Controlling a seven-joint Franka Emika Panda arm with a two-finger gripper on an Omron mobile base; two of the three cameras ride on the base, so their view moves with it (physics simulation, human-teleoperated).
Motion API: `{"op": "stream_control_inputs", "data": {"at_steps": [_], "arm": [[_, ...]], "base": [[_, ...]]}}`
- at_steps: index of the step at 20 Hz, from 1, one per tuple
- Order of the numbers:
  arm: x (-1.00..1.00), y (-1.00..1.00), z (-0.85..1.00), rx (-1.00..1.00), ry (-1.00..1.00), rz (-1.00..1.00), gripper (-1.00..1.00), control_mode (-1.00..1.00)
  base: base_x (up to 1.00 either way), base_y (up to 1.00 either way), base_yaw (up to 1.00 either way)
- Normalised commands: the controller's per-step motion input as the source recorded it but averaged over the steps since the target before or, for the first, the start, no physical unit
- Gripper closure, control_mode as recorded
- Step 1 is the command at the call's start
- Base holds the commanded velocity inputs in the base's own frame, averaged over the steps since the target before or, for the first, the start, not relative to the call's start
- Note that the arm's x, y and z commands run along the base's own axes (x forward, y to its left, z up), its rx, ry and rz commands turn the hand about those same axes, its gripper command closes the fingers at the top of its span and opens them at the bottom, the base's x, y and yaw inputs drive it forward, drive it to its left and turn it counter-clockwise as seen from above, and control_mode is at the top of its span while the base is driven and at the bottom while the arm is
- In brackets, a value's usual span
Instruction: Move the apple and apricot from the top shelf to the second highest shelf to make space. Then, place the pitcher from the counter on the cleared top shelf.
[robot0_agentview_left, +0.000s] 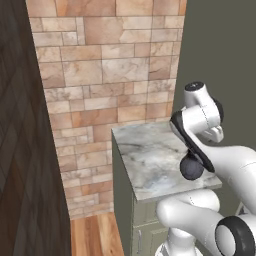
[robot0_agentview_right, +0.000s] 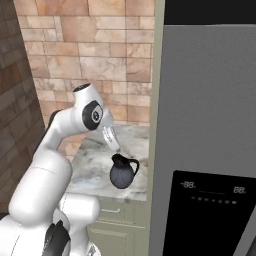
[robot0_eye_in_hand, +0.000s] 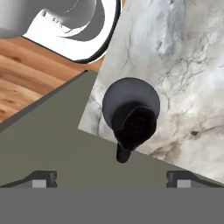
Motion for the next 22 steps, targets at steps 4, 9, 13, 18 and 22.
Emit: {"op": "stream_control_inputs", "data": {"at_steps": [4,9,13,18,22], "arm": [[0.19,0.00,-0.45,0.03,0.00,0.00,-1.00,-1.00],[0.04,-0.11,-0.17,0.03,0.00,0.00,-1.00,-1.00],[0.00,-0.19,-0.01,0.02,0.00,0.00,-1.00,-1.00],[0.01,-0.17,-0.01,0.02,0.00,0.00,-1.00,-1.00],[0.04,-0.11,-0.08,0.00,0.00,0.00,-1.00,-1.00]], "base": [[0.00,0.00,0.00],[0.00,0.00,0.00],[0.00,0.00,0.00],[0.00,0.00,0.00],[0.00,0.00,0.00]]}}
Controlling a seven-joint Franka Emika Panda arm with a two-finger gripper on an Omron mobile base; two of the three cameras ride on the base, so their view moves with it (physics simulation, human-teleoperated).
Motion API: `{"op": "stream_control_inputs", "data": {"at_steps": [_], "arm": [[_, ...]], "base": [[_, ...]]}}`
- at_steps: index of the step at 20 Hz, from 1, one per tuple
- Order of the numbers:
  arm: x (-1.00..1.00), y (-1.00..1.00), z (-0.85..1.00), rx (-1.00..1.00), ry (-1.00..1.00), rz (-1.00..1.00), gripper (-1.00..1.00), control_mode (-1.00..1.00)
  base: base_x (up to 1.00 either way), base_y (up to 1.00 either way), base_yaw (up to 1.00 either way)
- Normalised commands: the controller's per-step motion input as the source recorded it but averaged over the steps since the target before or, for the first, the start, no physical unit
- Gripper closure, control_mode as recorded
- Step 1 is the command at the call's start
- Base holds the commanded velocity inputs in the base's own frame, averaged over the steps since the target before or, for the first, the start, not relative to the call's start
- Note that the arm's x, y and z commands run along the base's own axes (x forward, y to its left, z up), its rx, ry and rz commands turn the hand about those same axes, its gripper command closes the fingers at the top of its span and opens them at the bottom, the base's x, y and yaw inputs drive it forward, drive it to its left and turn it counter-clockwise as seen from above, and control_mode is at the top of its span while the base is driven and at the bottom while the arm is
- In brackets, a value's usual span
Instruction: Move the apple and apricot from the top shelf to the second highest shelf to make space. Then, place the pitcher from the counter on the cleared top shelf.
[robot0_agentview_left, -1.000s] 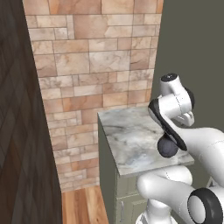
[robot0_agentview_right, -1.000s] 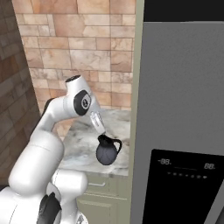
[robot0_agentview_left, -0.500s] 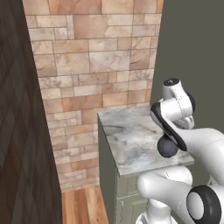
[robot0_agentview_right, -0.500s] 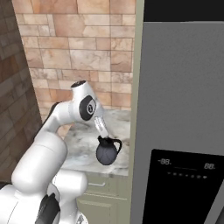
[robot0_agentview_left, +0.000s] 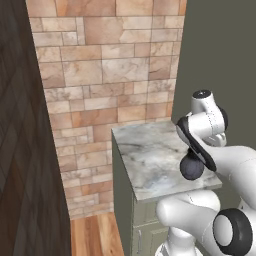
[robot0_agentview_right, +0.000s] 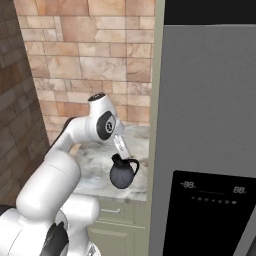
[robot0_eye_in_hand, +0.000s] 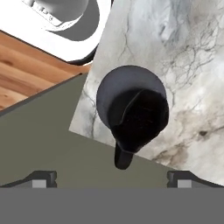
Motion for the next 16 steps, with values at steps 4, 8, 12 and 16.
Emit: {"op": "stream_control_inputs", "data": {"at_steps": [4,8,12,16], "arm": [[0.06,-0.07,-0.20,0.00,0.00,0.00,-1.00,-1.00],[0.08,-0.03,-0.23,0.00,0.00,0.00,-1.00,-1.00],[0.08,0.00,-0.23,0.00,0.00,0.00,-1.00,-1.00],[0.11,0.00,-0.21,0.00,0.00,0.00,-1.00,-1.00]], "base": [[0.00,0.00,0.00],[0.00,0.00,0.00],[0.00,0.00,0.00],[0.00,0.00,0.00]]}}
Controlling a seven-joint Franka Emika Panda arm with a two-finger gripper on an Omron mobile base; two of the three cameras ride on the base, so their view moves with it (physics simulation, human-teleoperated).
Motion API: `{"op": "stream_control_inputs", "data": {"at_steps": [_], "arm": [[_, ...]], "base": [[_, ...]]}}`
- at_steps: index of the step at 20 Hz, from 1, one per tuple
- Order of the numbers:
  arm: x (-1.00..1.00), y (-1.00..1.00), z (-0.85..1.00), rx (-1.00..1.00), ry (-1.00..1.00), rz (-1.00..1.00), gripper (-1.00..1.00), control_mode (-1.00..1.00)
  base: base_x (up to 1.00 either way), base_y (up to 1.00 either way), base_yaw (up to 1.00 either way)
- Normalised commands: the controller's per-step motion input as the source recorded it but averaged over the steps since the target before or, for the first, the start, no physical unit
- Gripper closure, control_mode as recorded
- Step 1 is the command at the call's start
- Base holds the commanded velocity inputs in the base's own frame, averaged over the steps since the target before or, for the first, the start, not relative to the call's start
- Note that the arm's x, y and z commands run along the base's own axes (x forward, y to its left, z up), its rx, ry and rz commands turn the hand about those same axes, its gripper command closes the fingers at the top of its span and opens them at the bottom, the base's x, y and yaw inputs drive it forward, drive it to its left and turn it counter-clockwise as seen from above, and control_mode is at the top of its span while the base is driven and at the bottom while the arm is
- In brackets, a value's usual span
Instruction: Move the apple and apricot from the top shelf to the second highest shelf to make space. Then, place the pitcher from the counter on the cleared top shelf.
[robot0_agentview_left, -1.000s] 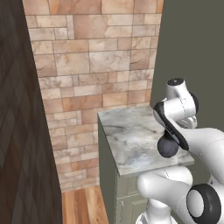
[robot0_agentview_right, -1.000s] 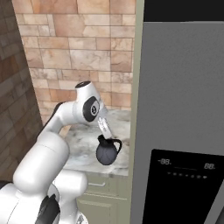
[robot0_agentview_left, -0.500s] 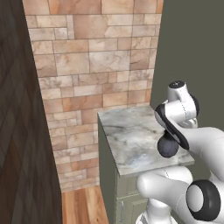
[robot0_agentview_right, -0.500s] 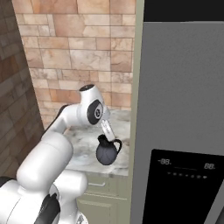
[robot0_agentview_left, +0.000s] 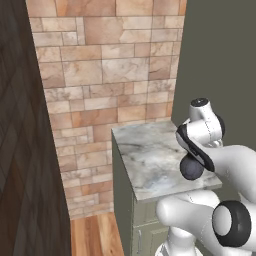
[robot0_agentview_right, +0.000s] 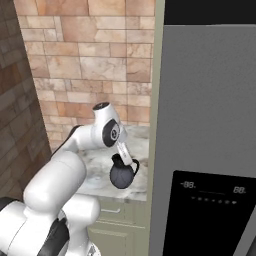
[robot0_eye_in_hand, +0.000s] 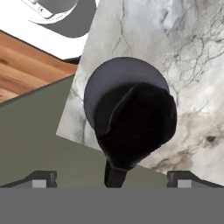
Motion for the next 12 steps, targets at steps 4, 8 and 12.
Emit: {"op": "stream_control_inputs", "data": {"at_steps": [4,8,12], "arm": [[0.16,0.00,-0.18,0.00,0.00,0.00,-1.00,-1.00],[0.19,0.00,-0.17,0.00,0.00,0.00,-1.00,-1.00],[0.21,-0.03,-0.14,0.00,0.01,0.00,-1.00,-1.00]], "base": [[0.00,0.00,0.00],[0.00,0.00,0.00],[0.00,0.00,0.00]]}}
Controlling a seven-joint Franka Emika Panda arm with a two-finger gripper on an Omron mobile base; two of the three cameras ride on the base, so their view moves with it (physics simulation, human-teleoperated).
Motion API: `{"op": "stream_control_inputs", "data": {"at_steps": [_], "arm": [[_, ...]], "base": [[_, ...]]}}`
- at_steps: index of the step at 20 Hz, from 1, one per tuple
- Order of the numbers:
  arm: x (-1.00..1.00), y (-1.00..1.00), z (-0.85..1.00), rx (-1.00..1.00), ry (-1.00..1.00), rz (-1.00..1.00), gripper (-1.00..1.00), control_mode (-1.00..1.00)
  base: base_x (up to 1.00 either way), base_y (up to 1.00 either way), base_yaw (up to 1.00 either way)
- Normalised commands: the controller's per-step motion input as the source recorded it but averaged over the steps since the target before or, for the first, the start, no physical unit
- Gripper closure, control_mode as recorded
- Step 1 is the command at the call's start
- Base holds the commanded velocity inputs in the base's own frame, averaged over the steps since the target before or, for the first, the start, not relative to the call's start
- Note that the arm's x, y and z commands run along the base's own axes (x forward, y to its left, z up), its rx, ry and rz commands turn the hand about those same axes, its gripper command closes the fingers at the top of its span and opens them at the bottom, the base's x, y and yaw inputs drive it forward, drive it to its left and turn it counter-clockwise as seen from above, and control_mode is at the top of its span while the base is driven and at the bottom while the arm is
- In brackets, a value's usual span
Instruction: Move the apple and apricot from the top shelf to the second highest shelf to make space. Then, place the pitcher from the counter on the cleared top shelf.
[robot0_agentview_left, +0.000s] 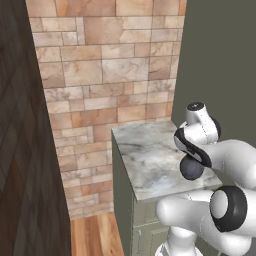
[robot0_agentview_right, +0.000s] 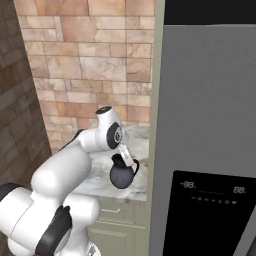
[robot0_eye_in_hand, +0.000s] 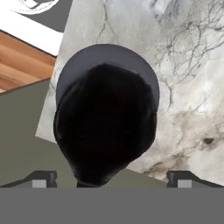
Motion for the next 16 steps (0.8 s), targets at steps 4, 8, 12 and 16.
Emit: {"op": "stream_control_inputs", "data": {"at_steps": [4,8,12,16], "arm": [[0.18,-0.06,-0.12,0.00,0.02,0.00,-1.00,-1.00],[0.14,-0.07,-0.11,0.00,0.02,0.00,-1.00,-1.00],[0.11,-0.08,-0.12,0.00,0.01,0.00,-1.00,-1.00],[0.04,-0.08,-0.17,0.00,0.01,0.00,-1.00,-1.00]], "base": [[0.00,0.00,0.00],[0.00,0.00,0.00],[0.00,0.00,0.00],[0.00,0.00,0.00]]}}
